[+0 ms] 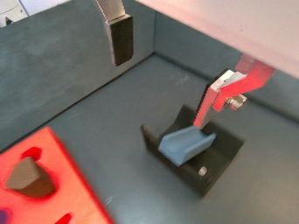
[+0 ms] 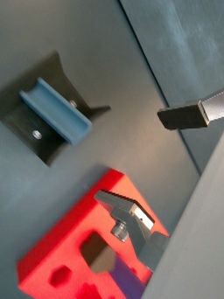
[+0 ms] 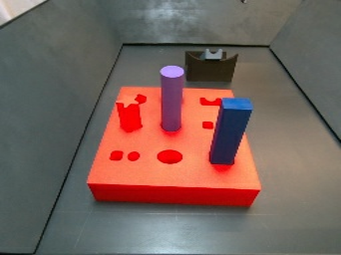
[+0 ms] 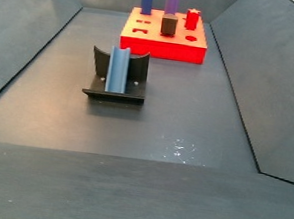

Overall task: Pick up the arch object. Move up. Place the arch object on the fixture. Regrasp the arch object. Move to above the board. Insert the arch object.
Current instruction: Regrasp the arch object.

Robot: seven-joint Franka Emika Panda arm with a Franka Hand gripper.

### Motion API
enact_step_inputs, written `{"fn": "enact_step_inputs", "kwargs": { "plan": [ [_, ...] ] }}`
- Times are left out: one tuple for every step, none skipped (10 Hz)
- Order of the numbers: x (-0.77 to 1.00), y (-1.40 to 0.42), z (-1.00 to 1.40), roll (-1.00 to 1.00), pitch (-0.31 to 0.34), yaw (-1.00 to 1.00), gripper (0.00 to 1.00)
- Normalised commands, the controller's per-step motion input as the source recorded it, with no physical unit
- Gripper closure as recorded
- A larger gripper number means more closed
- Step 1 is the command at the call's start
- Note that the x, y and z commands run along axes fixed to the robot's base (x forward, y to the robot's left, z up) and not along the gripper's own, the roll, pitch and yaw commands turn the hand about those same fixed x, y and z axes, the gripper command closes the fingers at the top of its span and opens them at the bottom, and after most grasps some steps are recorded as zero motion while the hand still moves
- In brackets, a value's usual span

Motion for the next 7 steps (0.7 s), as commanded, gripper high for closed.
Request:
{"fn": "enact_step_inputs", "kwargs": {
  "plan": [
    [-0.03, -0.02, 0.00, 1.00, -0.022, 0.03, 0.00],
    [-0.03, -0.02, 0.00, 1.00, -0.026, 0.03, 0.00],
    [-0.02, -0.02, 0.00, 1.00, -0.026, 0.03, 0.00],
    [-0.02, -0.02, 0.01, 1.00, -0.022, 0.03, 0.00],
    [-0.01, -0.02, 0.01, 1.00, -0.017, 0.03, 0.00],
    [0.00, -0.02, 0.00, 1.00, -0.014, 0.03, 0.00],
    [0.02, -0.02, 0.00, 1.00, -0.001, 0.03, 0.00]
  ]
}}
